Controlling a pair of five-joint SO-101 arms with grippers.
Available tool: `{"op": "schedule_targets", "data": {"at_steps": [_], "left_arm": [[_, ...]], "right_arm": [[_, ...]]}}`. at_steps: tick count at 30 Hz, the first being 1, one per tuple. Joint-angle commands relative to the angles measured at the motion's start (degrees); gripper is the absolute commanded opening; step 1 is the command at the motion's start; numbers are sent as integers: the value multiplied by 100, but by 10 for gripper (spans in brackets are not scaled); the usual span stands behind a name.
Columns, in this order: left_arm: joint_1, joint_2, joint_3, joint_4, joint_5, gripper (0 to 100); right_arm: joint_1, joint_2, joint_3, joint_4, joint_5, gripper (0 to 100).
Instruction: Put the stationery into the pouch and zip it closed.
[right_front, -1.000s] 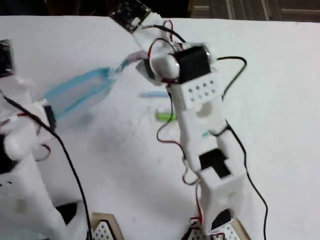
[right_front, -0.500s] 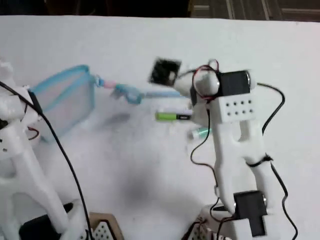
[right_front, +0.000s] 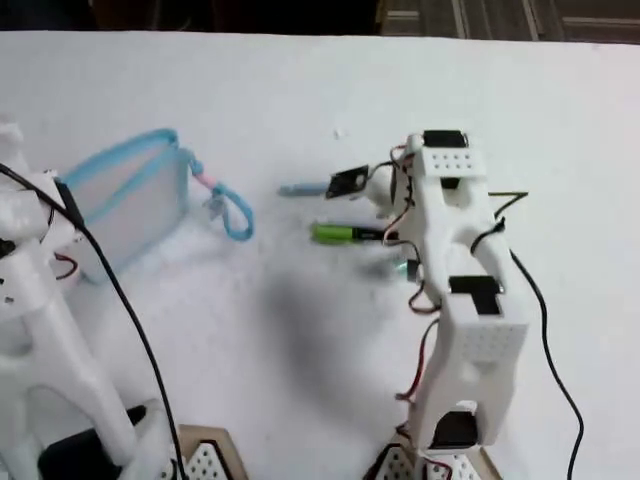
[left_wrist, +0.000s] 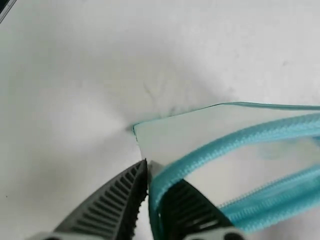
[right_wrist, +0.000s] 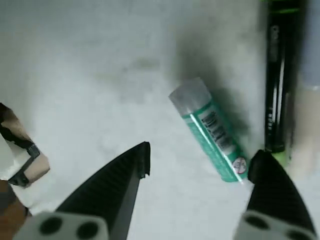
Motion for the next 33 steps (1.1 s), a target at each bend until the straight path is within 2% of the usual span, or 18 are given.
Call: {"op": "schedule_targets", "data": {"at_steps": [1,4,7,13,17,28,33], "left_arm": [[-22,4,-193,-9,-9,23],[-13,4,-193,-9,-9,23],[-13,-13,-193,-9,-9,23],[-13,-13,-193,-9,-9,23],[-13,-13,-185,0,-18,23],[-13,-13,-185,0,-18,23],[-13,-13,-185,-9,0,23]], "right_arm": [[171,-40,-501,163,-571,292],[40,-523,-484,180,-633,292],[-435,-989,-527,127,-387,292],[-1446,-875,-615,-1341,-633,291],[-1921,-119,-1670,-1587,-1327,291],[-2237,3459,-6400,-804,-1319,291],[-2246,4374,-6752,-769,-1301,291]]}}
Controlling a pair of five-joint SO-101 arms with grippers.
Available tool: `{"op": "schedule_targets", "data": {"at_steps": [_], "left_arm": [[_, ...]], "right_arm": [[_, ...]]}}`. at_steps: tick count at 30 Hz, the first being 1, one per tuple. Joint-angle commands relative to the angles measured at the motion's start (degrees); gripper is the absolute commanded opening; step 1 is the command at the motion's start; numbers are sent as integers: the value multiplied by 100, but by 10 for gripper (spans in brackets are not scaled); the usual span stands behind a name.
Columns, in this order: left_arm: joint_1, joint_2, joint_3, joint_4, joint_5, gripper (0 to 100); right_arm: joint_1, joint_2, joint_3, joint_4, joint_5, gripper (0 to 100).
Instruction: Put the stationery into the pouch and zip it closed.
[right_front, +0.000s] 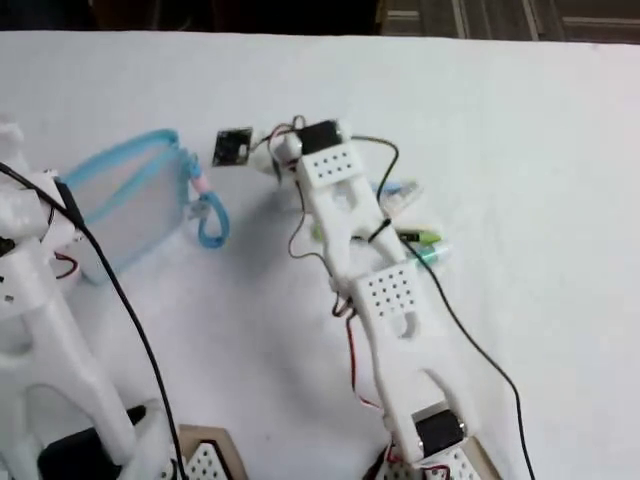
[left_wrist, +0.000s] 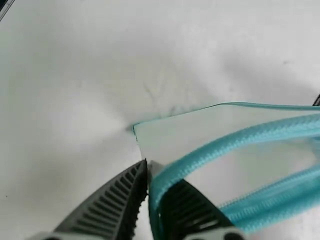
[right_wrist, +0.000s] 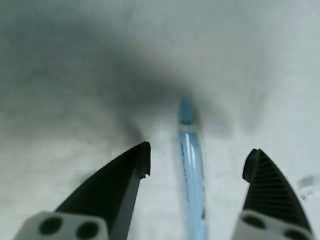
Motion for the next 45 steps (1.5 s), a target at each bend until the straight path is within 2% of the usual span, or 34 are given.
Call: {"op": "schedule_targets", "data": {"at_steps": [1,5,9,10,15,19,27,33,36,45], "left_arm": [[-13,-31,-185,-9,0,23],[-13,-31,-185,-9,9,23],[-13,-31,-185,-9,9,23],[-13,-31,-185,-9,9,23],[-13,-31,-185,-9,9,23],[-13,-31,-185,-9,9,23],[-13,-40,-185,-9,-9,23],[497,-40,-185,-9,-26,23],[637,-40,-185,-9,-26,23],[787,-945,352,-9,-264,23]], "right_arm": [[-4,259,-325,66,62,291],[-4,295,-299,119,220,244],[-4,303,-290,119,237,43],[-13,303,-290,136,290,18],[13,198,-387,593,352,19],[127,-242,-774,813,-53,19],[295,-1481,-1943,813,-1538,19],[259,-3081,-1925,813,-3015,19],[251,-4013,-1916,857,-3490,19],[409,-6343,-1873,1042,-3622,18]]}}
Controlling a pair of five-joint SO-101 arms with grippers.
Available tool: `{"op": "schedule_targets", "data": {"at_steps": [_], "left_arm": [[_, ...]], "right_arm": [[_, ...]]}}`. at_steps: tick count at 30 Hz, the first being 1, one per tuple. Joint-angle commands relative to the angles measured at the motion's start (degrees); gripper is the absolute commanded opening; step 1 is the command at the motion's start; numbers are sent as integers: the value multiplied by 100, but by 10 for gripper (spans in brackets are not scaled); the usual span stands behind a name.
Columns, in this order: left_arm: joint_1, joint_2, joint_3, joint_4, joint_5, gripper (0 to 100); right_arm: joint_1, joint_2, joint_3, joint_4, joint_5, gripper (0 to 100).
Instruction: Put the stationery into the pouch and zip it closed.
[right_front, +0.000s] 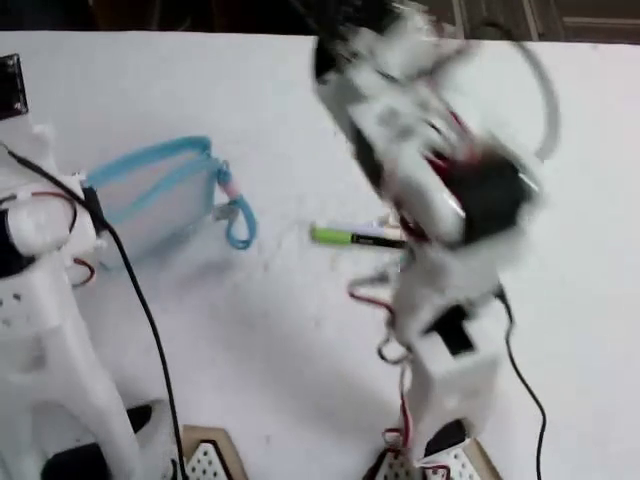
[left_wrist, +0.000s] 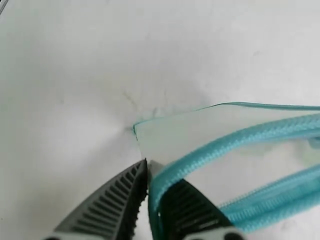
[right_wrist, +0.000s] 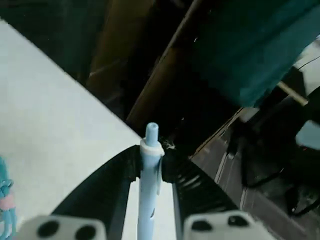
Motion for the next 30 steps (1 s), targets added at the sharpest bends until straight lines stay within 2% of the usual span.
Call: {"op": "schedule_targets", "data": {"at_steps": [1,3,7,9,12,15,18,21,25,27,30], "left_arm": [[207,-514,273,-9,-62,23],[233,-664,448,-26,-62,23],[277,-787,501,-70,-62,23],[277,-787,501,-70,-62,23],[277,-787,510,-62,-62,23],[277,-787,510,-62,-62,23],[277,-778,510,-62,-62,23],[277,-778,510,-62,-62,23],[277,-778,510,-62,-62,23],[277,-778,510,-62,-62,23],[277,-778,510,-62,-62,23]], "right_arm": [[40,-945,-88,110,-123,18],[4,-1297,88,110,-923,21],[-532,-1851,554,101,-3534,19],[-787,-2035,853,101,-4299,19],[-1262,-2097,1380,84,-4993,19],[-1798,-2035,1925,-66,-5169,19],[-2026,-1824,2312,-462,-5169,19],[-2009,-1516,2479,-1138,-5160,19],[-1604,-1367,2171,-1956,-5152,18],[-1534,-1411,1741,-1648,-4730,18],[-1666,-1622,1178,-215,-3982,20]]}}
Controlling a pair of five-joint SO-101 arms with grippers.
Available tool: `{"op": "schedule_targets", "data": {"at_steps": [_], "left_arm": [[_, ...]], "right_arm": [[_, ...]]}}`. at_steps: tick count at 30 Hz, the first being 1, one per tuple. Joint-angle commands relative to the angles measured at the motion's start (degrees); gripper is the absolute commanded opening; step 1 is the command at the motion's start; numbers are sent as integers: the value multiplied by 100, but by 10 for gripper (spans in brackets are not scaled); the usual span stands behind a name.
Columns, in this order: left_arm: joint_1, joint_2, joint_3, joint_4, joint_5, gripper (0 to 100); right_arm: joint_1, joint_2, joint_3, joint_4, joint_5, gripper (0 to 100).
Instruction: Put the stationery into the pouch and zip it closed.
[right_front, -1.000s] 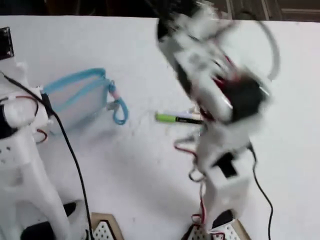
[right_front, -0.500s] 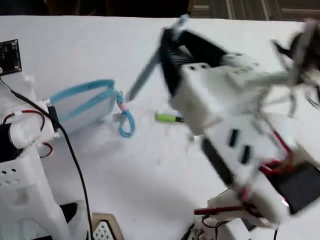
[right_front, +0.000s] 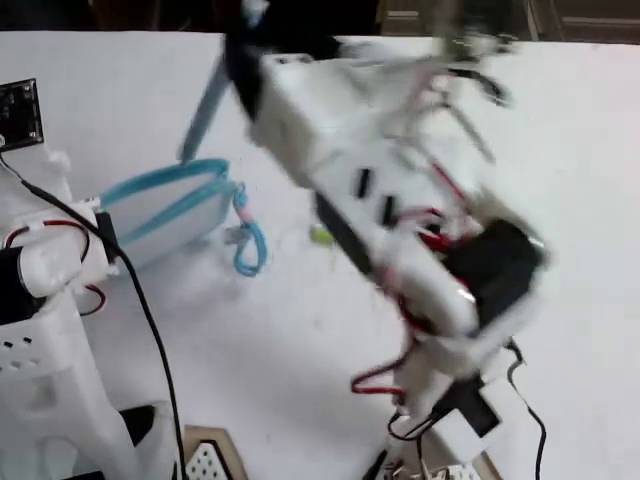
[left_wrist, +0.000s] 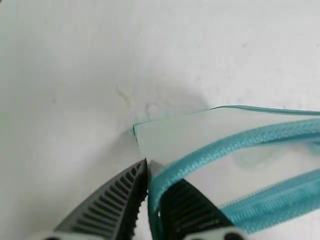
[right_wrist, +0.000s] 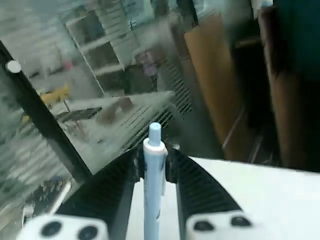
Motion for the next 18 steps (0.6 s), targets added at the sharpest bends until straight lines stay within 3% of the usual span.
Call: {"op": "schedule_targets", "data": {"at_steps": [1,7,14,18], "left_arm": [[66,-127,-18,-62,-53,23],[66,-127,-18,-62,-53,23],[66,-127,-18,-62,-53,23],[66,-127,-18,-88,-53,23]], "right_arm": [[-75,-303,-589,1393,598,21],[611,-1613,-211,1341,642,18],[532,-3705,3710,1218,642,20],[523,-4400,5363,-233,624,19]]}}
